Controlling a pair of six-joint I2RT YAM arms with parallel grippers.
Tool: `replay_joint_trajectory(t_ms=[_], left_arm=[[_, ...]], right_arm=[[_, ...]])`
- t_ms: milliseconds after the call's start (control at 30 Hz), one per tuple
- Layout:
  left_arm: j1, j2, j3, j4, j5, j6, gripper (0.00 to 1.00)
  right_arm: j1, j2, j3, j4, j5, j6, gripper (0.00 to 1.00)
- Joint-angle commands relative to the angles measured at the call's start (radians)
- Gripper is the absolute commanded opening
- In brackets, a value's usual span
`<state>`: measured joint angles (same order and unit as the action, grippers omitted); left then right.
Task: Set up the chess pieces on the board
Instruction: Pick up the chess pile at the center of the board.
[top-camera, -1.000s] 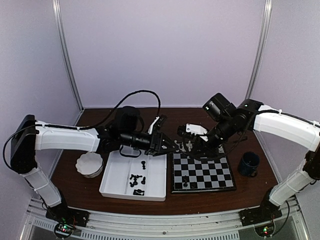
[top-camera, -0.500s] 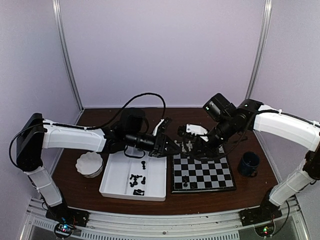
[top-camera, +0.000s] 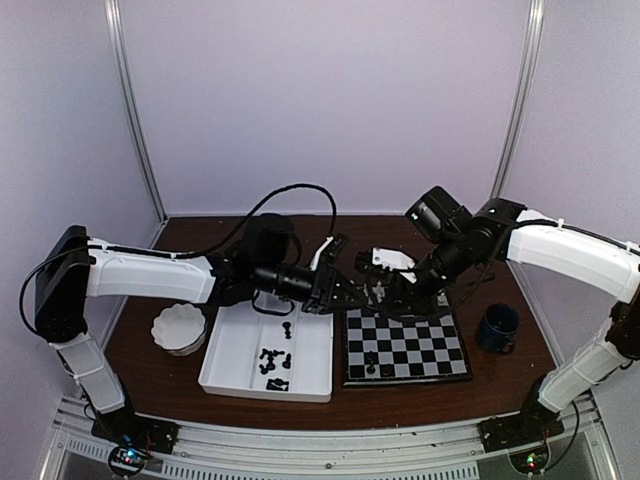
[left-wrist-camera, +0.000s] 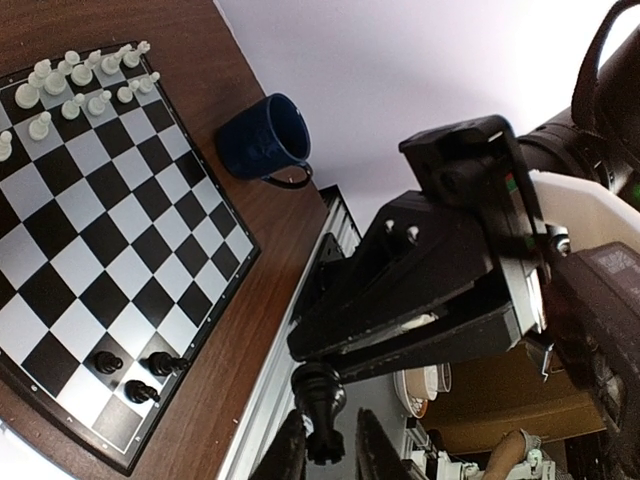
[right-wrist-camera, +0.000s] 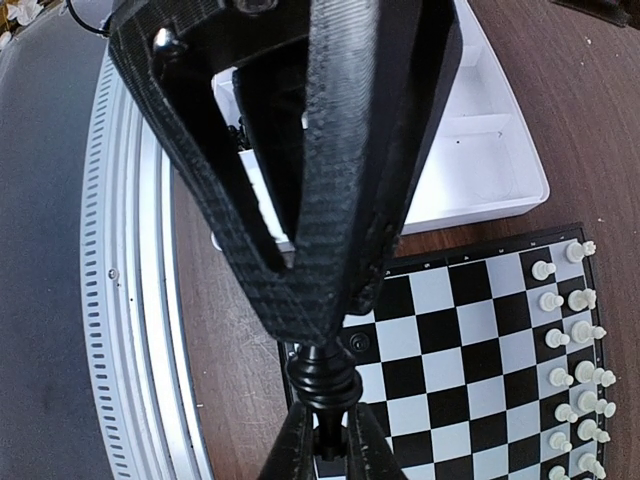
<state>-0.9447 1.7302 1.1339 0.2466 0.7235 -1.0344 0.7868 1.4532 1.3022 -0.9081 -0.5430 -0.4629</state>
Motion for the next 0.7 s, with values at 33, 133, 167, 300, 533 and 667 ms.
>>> replay_joint_trajectory(t_ms=[33, 133, 167, 300, 533, 667], left_arm=[[-0.008, 0.017, 0.021, 0.058, 0.024, -0.005, 0.15], [-0.008, 0.011, 0.018, 0.05, 0.012, -0.001, 0.1], [-0.009, 0.009, 0.021, 0.033, 0.003, 0.007, 0.09], [-0.01, -0.007, 0.075, -0.176, -0.061, 0.126, 0.07], [-0.066, 0.021, 0.247, -0.658, -0.267, 0.415, 0.06], [-0.119, 0.078, 0.326, -0.829, -0.357, 0.499, 0.05]], right_arm=[[-0.003, 0.001, 0.005, 0.014, 0.004, 0.007, 0.09], [-0.003, -0.005, -0.001, 0.011, 0.019, 0.004, 0.08], [-0.003, -0.011, -0.009, 0.009, 0.03, 0.0, 0.08], [-0.019, -0.072, -0.076, 0.006, 0.089, -0.028, 0.07], [-0.133, -0.198, -0.253, 0.005, 0.114, -0.048, 0.07], [-0.261, -0.26, -0.315, 0.016, 0.083, -0.054, 0.07]])
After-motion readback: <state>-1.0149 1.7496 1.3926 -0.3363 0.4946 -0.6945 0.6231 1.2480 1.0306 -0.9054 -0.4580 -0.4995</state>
